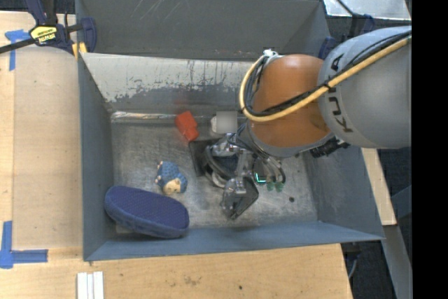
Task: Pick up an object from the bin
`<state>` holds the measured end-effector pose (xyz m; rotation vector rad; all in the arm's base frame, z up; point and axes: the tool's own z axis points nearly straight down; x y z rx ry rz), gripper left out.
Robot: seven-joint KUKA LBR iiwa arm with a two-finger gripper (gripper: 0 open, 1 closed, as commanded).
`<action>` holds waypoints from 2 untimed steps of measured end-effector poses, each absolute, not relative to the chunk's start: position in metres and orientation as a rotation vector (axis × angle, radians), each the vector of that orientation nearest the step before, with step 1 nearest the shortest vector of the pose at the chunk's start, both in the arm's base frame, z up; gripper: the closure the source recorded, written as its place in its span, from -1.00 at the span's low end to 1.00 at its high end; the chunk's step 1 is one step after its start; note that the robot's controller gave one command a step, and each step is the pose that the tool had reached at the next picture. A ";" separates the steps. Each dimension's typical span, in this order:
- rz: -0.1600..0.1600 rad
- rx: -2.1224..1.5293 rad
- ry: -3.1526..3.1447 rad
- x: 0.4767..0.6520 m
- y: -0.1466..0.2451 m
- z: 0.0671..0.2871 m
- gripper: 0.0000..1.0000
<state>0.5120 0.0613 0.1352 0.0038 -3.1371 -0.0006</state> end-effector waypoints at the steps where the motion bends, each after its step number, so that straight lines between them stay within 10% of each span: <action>1: -0.008 -0.158 -3.187 0.520 0.044 0.116 -1.00; 2: -0.019 -0.519 -3.135 0.522 0.045 0.112 -1.00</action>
Offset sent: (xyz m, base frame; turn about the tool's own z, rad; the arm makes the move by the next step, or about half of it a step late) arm -0.0117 -0.0357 -0.0652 0.1590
